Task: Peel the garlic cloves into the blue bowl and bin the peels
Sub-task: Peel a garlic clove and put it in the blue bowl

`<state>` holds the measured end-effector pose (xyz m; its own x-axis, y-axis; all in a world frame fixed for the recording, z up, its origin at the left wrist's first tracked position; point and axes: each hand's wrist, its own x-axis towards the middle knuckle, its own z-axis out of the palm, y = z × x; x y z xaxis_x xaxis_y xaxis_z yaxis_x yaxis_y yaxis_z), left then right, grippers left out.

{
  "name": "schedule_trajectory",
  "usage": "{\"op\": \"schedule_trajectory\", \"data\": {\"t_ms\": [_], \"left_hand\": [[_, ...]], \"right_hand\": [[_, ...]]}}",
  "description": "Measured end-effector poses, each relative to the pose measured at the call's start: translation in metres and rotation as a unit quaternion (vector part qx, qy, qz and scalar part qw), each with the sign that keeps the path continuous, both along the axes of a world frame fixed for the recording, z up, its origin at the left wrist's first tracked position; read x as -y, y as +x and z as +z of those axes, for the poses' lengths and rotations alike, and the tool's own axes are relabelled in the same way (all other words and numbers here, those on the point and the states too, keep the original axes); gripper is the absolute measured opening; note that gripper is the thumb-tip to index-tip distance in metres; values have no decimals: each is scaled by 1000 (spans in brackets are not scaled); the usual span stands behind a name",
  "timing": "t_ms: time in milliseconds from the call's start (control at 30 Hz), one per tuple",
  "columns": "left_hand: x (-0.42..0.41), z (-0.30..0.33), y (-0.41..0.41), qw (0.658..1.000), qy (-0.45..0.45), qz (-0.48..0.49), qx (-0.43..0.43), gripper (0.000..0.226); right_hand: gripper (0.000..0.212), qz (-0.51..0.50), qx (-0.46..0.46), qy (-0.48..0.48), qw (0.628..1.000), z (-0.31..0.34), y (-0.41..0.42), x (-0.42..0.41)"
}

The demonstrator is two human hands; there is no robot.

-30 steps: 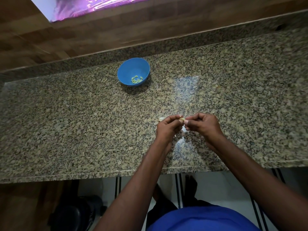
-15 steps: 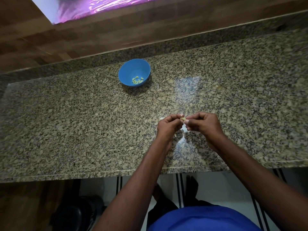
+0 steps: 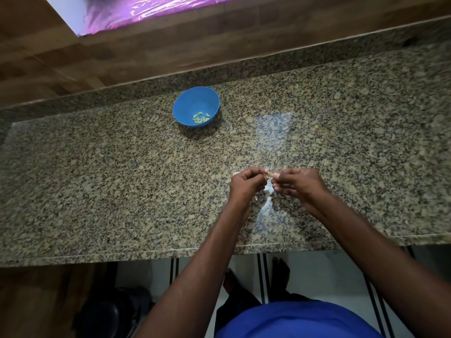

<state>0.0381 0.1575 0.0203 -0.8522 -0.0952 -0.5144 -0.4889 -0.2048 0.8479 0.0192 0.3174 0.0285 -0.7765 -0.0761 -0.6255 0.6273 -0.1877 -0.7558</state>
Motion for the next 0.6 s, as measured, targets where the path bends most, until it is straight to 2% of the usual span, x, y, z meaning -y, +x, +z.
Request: {"op": "schedule_trajectory", "data": {"t_ms": [333,467,600], "left_hand": [[4,-3,2,999,27,29,17,15],[9,-6,1,1000,-22,-7,-11,10],[11,-5,-1,989,-108,-88,-55,20]], "right_hand": [[16,10,17,-12,1000,-4,-1,-2],[15,60,-74,89,991,-5,3,-4],[6,115,-162,235,952,-5,-1,-2]]}}
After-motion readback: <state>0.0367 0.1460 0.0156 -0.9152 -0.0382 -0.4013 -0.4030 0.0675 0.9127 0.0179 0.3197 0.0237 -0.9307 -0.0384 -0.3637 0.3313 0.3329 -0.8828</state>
